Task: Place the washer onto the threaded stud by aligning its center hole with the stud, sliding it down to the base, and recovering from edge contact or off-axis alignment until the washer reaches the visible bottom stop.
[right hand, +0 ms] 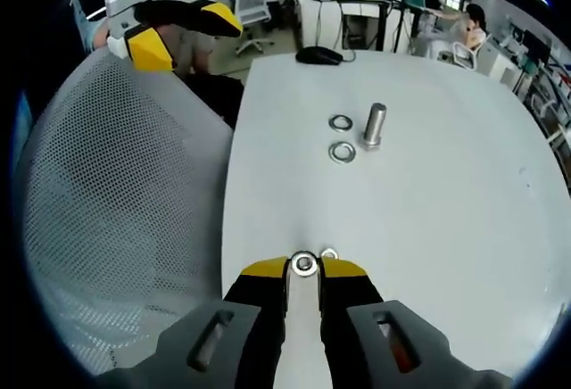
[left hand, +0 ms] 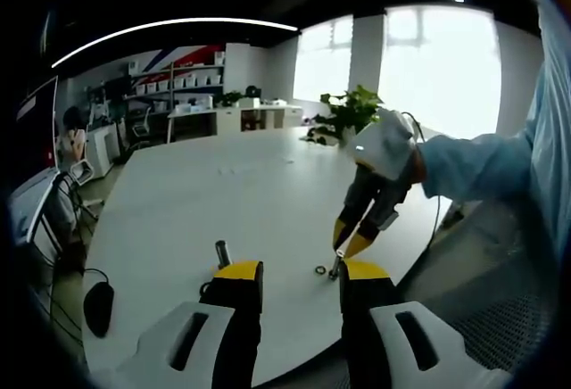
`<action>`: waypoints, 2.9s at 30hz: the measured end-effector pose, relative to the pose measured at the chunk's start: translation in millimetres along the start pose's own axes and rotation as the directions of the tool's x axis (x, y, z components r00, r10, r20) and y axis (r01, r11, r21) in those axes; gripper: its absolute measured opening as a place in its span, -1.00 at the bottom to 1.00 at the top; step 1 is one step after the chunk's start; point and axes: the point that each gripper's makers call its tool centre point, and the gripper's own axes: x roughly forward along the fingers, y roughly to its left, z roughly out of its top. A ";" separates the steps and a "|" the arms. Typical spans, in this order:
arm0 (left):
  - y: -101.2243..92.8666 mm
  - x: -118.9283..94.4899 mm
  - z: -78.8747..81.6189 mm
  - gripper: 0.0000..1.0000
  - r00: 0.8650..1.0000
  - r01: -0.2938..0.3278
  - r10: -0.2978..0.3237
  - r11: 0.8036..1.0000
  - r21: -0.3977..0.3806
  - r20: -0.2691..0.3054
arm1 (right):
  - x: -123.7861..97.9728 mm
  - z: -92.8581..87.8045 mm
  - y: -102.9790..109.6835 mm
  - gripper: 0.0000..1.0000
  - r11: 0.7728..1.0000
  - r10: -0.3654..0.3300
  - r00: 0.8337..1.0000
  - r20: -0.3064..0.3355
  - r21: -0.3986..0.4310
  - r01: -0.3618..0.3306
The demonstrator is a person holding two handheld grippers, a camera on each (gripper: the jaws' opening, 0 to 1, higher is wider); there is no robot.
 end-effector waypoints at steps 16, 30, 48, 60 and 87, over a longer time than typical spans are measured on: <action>0.3 -0.2 -0.2 -0.36 1.000 -0.003 0.003 1.000 0.000 -0.001 | 2.4 -3.2 -1.6 -0.72 0.998 -0.036 0.998 -0.047 -0.057 0.034; 0.7 -0.1 -0.6 -0.36 1.000 -0.005 0.005 1.000 0.001 -0.002 | 10.2 -5.5 1.9 -0.72 0.993 -0.053 0.995 -0.088 -0.109 0.043; 0.1 0.0 -0.9 -0.36 1.000 -0.002 0.002 1.000 0.001 -0.005 | 8.5 -6.2 -1.2 -0.69 0.996 -0.038 0.997 -0.065 -0.083 0.033; -0.5 0.1 -0.7 -0.36 1.000 0.001 -0.001 1.000 0.001 -0.005 | -12.8 7.0 -22.7 -0.69 0.995 -0.083 0.994 0.066 0.055 0.079; -0.1 -0.5 1.4 -0.36 1.000 -0.001 0.001 1.000 -0.002 0.008 | 26.6 -16.4 -40.5 -0.68 0.981 -0.177 0.984 -0.019 0.071 0.178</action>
